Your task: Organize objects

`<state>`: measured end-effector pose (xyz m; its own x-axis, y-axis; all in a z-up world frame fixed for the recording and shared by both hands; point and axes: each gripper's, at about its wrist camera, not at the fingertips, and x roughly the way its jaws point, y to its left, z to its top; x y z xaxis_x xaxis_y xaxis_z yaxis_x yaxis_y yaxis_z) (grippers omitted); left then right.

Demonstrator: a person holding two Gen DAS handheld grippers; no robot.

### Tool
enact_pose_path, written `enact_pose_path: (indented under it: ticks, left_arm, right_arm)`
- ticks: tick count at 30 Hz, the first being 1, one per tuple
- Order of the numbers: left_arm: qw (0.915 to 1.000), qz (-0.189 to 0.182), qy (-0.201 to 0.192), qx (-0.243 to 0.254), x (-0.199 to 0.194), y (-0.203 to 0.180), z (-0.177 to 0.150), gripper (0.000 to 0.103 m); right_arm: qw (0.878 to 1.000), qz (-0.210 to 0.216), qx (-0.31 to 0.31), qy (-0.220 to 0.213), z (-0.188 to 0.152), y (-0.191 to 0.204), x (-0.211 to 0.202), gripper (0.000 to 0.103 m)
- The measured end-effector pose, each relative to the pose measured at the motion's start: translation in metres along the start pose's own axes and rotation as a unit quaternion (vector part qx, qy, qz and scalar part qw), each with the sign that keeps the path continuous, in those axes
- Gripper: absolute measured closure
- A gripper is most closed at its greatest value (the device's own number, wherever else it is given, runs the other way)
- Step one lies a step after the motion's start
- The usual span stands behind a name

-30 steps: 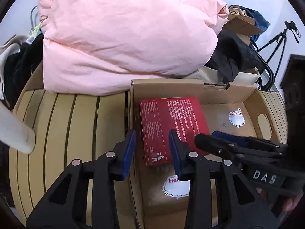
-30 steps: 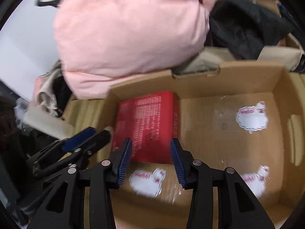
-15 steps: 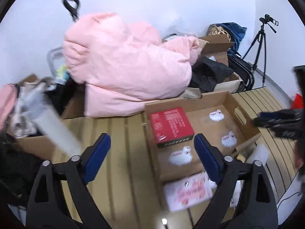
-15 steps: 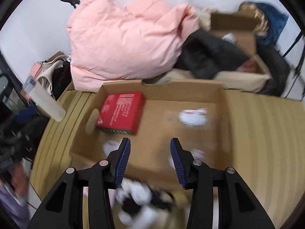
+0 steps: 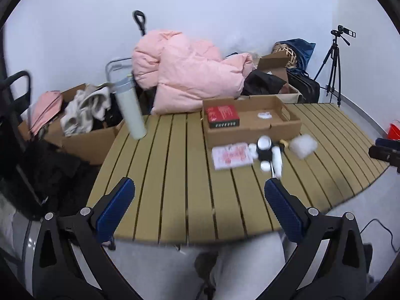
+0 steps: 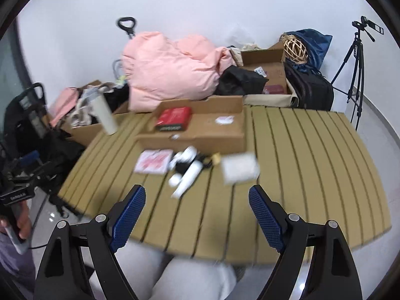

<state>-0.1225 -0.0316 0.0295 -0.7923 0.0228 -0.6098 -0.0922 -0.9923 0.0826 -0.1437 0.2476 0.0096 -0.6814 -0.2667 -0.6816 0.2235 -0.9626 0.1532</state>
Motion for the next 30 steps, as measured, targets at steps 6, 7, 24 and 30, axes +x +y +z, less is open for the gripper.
enact_pose_path:
  ticks: [6, 7, 24, 30]
  left_arm:
    - [0.9984, -0.045, 0.021, -0.027, -0.038, -0.033, -0.061, 0.000]
    - [0.9987, -0.043, 0.023, -0.017, -0.042, -0.038, -0.067, 0.000]
    - [0.9984, -0.052, 0.021, 0.003, -0.047, -0.057, -0.085, 0.000]
    - [0.9971, -0.051, 0.055, 0.017, -0.001, -0.067, -0.083, 0.000]
  right_arm:
    - [0.999, -0.033, -0.001, -0.010, -0.086, 0.036, -0.029, 0.015]
    - [1.000, -0.013, 0.005, -0.004, -0.094, 0.039, -0.028, 0.015]
    - [0.998, -0.010, 0.065, 0.016, -0.124, 0.023, -0.029, 0.015]
    - [0.997, 0.019, 0.053, 0.044, -0.130, 0.023, 0.005, 0.018]
